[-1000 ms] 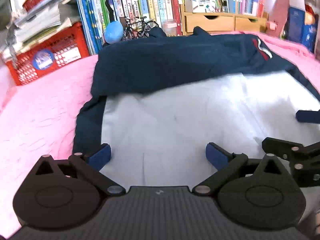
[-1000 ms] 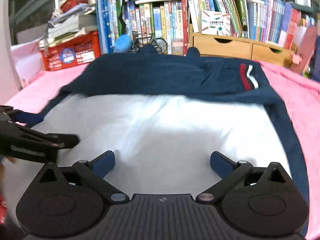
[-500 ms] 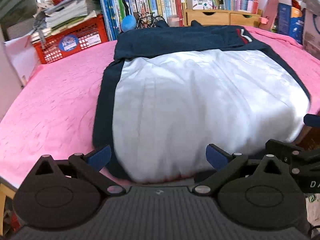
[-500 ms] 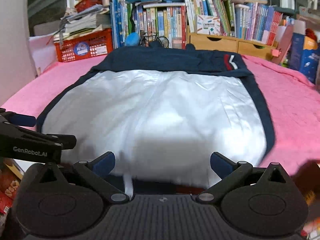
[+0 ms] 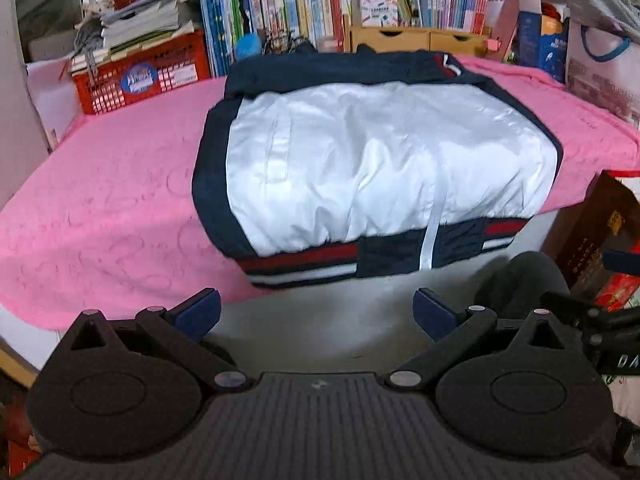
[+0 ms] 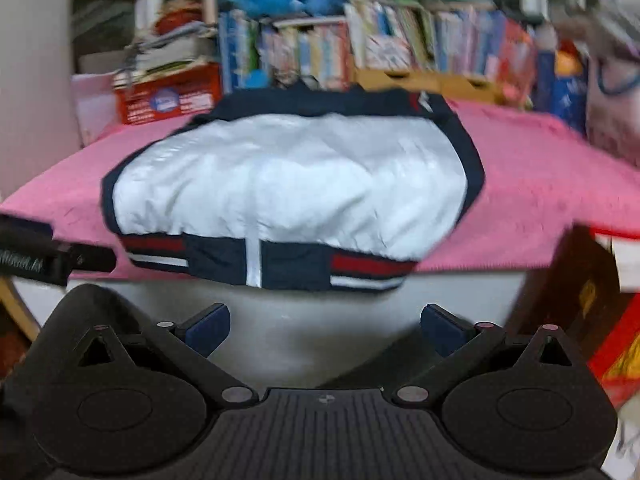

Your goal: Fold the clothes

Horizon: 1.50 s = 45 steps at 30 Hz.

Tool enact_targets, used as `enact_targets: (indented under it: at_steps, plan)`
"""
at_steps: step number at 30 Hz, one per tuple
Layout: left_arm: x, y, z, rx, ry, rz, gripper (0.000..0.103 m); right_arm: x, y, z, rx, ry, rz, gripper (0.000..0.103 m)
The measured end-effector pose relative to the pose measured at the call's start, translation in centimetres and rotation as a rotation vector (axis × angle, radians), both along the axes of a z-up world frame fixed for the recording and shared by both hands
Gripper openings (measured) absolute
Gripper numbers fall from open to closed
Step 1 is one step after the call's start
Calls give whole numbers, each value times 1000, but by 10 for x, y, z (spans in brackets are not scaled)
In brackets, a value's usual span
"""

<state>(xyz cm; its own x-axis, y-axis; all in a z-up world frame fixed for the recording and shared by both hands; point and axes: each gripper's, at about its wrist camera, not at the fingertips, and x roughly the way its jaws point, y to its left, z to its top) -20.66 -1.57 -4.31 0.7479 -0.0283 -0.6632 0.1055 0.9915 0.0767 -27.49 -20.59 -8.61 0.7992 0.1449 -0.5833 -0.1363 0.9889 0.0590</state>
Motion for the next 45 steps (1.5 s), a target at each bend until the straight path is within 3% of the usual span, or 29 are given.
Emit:
enact_targets:
  at_steps: [5, 9, 14, 22, 25, 27, 28, 29, 30, 31, 33, 34, 36, 38, 40, 42, 45]
  plan:
    - [4, 7, -7, 32, -57, -11, 103, -6, -6, -1, 7, -98, 59, 103]
    - [29, 36, -14, 68, -112, 33, 103, 16, -34, -6, 19, -161, 44, 103]
    - [68, 70, -29, -67, -47, 101, 103, 64, -83, -23, 137, -73, -9, 101]
    - [107, 59, -51, -182, 6, 81, 100, 127, -99, -45, 197, 23, 57, 97]
    - [104, 58, -60, -294, -42, 87, 91, 133, -101, -52, 271, 62, 64, 71]
    - [99, 53, -58, -283, -37, 54, 59, 131, -104, -52, 324, 76, 69, 48]
    - [97, 50, -57, -278, -34, 37, 55, 126, -104, -48, 328, 85, 67, 40]
    - [92, 48, -54, -265, -32, 23, 36, 121, -105, -43, 331, 93, 66, 28]
    - [82, 49, -46, -258, -35, 8, 21, 115, -106, -35, 345, 96, 81, 28]
    - [69, 54, -34, -296, -46, -18, 16, 105, -107, -20, 380, 88, 129, 28]
    - [49, 62, 1, -418, -94, -88, 14, 87, -109, 11, 442, 60, 223, 28]
    - [47, 66, 22, -443, -148, -130, 14, 82, -109, 31, 453, 17, 263, 28]
    - [62, 70, 61, -425, -269, -193, 16, 88, -107, 71, 461, -71, 325, 28]
    - [82, 74, 95, -394, -382, -241, 19, 119, -102, 103, 443, -146, 354, 28]
    - [129, 77, 107, -285, -434, -199, 23, 167, -91, 124, 401, -192, 332, 28]
    - [184, 72, 107, -161, -403, -117, 35, 232, -83, 130, 344, -205, 195, 33]
    - [234, 68, 90, -66, -312, -37, 39, 307, -81, 124, 281, -107, 24, 43]
